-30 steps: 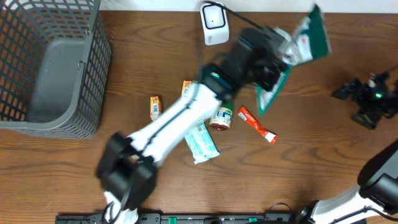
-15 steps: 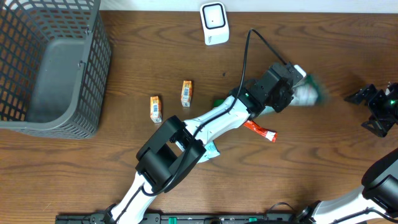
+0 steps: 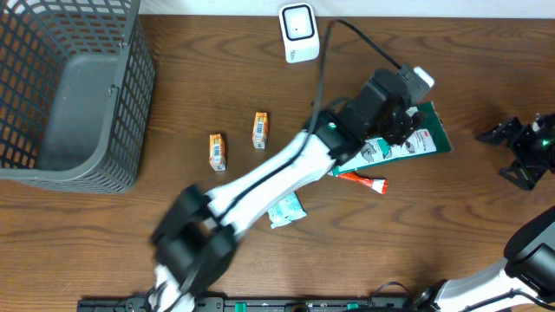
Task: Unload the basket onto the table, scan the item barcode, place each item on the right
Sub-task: 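Carry the gloves pack right and lay it flat beside the jar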
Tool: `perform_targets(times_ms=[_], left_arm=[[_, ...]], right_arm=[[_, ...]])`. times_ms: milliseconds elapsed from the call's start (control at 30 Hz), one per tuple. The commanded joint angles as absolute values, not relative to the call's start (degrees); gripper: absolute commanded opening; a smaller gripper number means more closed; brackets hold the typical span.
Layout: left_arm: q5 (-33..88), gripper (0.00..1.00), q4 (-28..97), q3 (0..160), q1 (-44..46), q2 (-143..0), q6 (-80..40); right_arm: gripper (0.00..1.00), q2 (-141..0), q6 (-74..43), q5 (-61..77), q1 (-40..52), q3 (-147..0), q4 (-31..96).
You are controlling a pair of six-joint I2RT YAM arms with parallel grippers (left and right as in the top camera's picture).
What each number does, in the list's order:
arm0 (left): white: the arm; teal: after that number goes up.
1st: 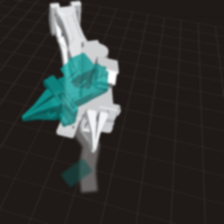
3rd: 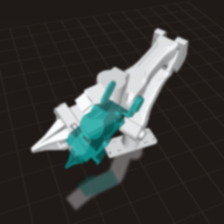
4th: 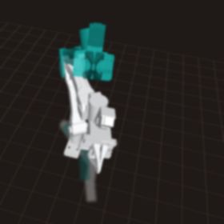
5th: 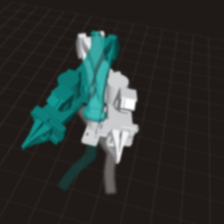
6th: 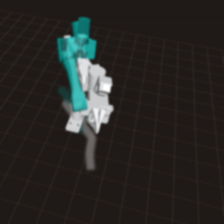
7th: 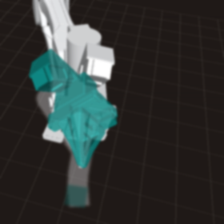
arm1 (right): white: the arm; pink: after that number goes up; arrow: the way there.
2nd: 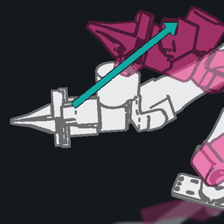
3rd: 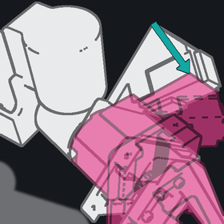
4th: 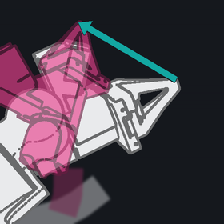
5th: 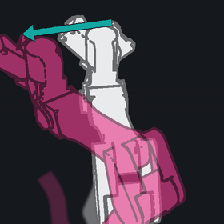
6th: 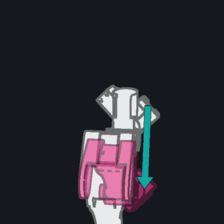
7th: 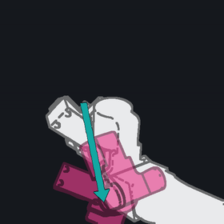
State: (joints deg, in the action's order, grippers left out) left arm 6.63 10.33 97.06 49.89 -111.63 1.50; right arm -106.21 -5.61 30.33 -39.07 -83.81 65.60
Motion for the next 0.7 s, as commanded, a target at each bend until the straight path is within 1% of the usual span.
perform_targets(times_ms=[0, 133, 233, 400, 500, 533, 567, 667], left_arm=[[-0.95, 0.72, 19.38, 98.39, 49.21, -103.33, 1.45], [-5.23, 0.72, 35.22, 98.39, 47.90, -96.16, 1.45], [-6.72, 0.73, 47.16, 98.37, 45.84, -91.48, 1.23], [-8.58, 0.74, 62.67, 98.39, 39.29, -86.00, -5.61], [-8.54, 0.75, 67.51, 98.37, 34.79, -85.23, -8.10], [-8.27, 0.78, 68.71, 98.37, 33.30, -85.25, -8.43], [-8.01, 0.79, 69.78, 98.37, 31.83, -85.38, -8.78], [-7.99, 0.79, 72.53, 98.35, 28.45, -85.76, -11.14]], right_arm=[[0.99, -106.39, -2.02, 36.34, -36.47, -83.99, 66.39], [0.99, -106.39, -2.04, 36.36, -32.10, -83.83, 67.09], [0.99, -106.39, -1.91, 36.16, -27.18, -83.24, 66.87], [0.99, -106.39, -1.63, 32.95, -16.93, -80.38, 64.49], [0.99, -106.39, -1.78, 31.27, -12.21, -78.74, 62.72], [0.99, -106.39, -2.22, 30.65, -10.85, -78.26, 62.08], [0.99, -106.39, -3.03, 29.54, -9.61, -77.87, 61.41], [0.99, -106.39, -6.63, 22.24, -6.48, -76.82, 58.70]])
